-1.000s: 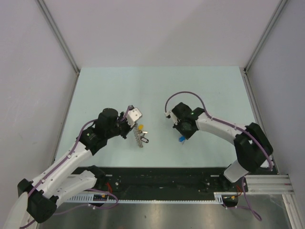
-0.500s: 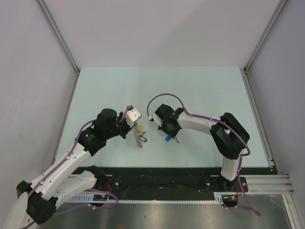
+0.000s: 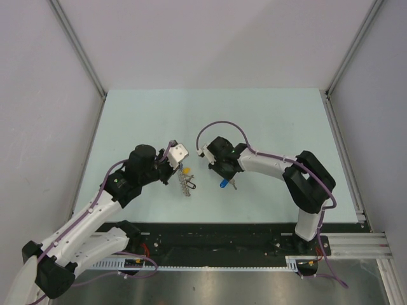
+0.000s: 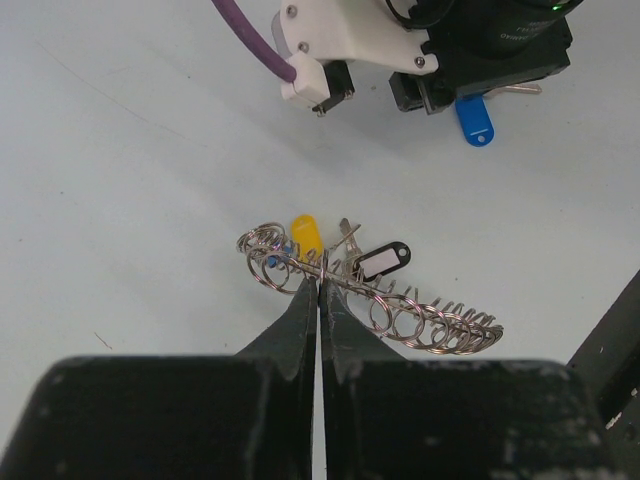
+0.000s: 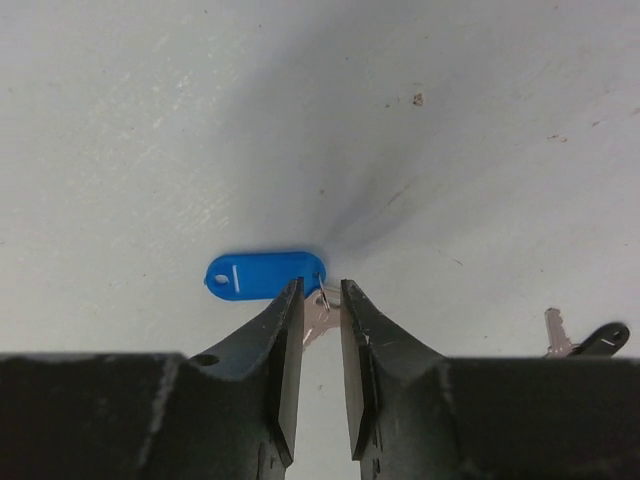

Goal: Put the keys on the keyring

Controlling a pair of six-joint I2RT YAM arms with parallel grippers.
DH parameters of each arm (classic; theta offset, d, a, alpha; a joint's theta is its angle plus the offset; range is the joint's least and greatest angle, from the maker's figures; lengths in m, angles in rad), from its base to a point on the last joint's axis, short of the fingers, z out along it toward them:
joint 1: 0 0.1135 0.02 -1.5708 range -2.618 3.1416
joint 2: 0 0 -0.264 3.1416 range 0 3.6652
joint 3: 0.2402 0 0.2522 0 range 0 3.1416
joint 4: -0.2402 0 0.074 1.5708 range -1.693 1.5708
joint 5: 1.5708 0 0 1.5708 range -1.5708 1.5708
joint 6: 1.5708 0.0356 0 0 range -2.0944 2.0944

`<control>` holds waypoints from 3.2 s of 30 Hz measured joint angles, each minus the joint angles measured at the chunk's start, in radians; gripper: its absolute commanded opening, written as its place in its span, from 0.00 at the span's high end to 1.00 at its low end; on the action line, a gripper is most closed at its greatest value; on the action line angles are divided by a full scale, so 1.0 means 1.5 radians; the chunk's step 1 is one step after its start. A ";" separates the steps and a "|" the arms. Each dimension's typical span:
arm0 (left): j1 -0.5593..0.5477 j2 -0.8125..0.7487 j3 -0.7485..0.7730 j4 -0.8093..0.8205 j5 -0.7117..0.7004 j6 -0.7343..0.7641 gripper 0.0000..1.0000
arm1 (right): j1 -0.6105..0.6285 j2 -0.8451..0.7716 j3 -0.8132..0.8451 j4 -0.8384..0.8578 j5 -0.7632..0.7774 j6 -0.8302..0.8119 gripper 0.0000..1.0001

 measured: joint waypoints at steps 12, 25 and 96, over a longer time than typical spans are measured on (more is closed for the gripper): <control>0.000 0.000 -0.001 0.000 0.000 0.000 1.00 | -0.062 -0.220 -0.212 0.191 -0.063 0.070 0.71; 0.000 0.001 -0.002 0.000 0.000 0.000 1.00 | -0.110 -0.268 -0.388 0.441 -0.151 0.093 0.77; -0.012 0.060 -0.043 0.091 0.368 0.193 1.00 | 0.028 -0.534 -0.337 0.361 -0.310 -0.033 1.00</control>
